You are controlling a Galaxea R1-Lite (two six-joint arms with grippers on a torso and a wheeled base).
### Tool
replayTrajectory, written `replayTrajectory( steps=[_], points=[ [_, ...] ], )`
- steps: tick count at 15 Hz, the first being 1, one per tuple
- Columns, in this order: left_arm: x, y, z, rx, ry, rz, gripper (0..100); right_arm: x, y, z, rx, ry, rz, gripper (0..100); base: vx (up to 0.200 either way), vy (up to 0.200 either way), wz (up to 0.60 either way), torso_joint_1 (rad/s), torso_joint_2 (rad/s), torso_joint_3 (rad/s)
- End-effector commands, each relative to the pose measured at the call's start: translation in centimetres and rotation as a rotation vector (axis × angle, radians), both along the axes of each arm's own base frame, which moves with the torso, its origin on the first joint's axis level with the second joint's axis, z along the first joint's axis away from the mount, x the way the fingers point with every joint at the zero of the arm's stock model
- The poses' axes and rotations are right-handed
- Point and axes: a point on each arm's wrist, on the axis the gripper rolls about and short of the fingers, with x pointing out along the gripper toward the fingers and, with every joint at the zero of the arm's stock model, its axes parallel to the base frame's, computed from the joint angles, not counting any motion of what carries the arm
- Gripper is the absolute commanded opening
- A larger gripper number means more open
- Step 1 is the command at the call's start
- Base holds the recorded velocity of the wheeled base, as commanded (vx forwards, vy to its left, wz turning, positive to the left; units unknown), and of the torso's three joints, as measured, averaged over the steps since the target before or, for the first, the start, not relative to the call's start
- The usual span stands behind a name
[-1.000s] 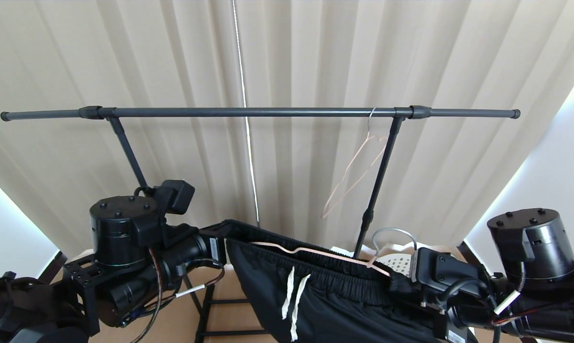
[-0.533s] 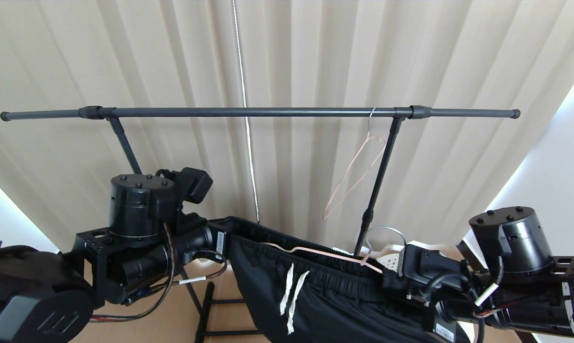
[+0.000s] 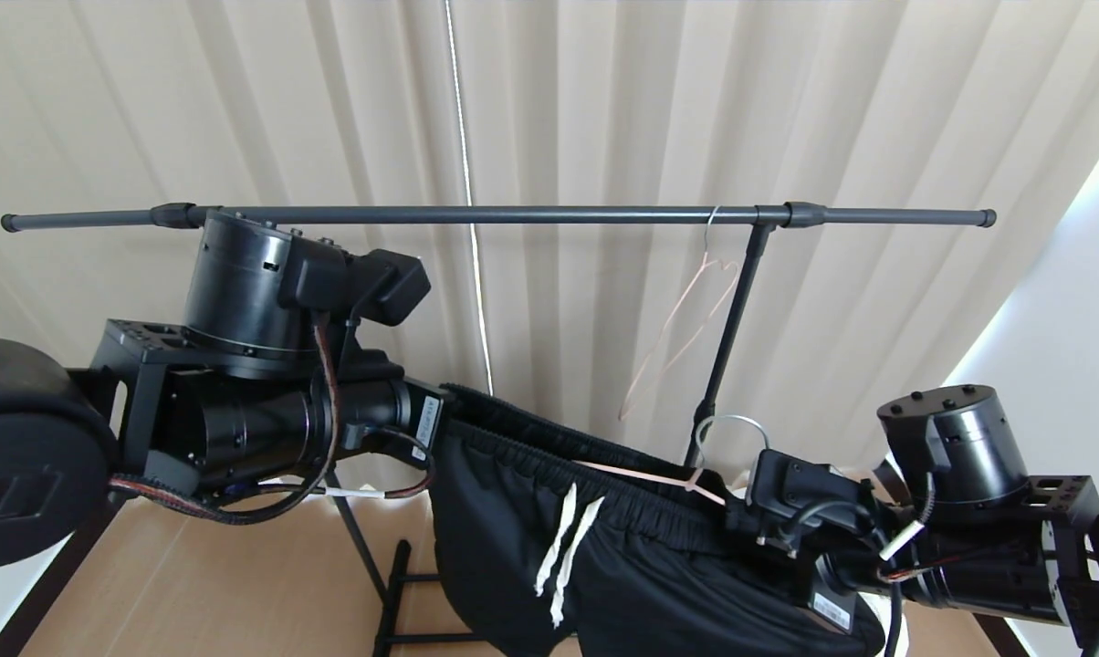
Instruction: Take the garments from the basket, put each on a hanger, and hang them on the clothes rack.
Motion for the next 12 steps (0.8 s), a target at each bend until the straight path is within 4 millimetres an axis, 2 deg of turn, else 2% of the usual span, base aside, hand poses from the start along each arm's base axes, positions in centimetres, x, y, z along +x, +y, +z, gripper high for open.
replayTrajectory(
  steps=[1, 6, 12],
  points=[
    [-0.6, -0.8, 1.5, -0.025, -0.032, -0.037, 0, 0.6, 0.3, -0.4, -0.006, 0.012, 0.0, 0, 0.0, 0.0, 0.0, 0.0, 0.0, 0.0],
    [-1.5, -2.2, 2.7, -0.016, -0.02, -0.096, 0, 1.6, 1.6, -0.3, 0.09, 0.021, -0.1, 0, 0.0, 0.0, 0.0, 0.0, 0.0, 0.0],
    [-2.2, -3.7, 1.9, 0.008, 0.006, -0.144, 0, 2.0, 2.0, 1.2, 0.247, -0.037, -0.15, 0, 0.0, 0.0, 0.0, 0.0, 0.0, 0.0]
  ],
)
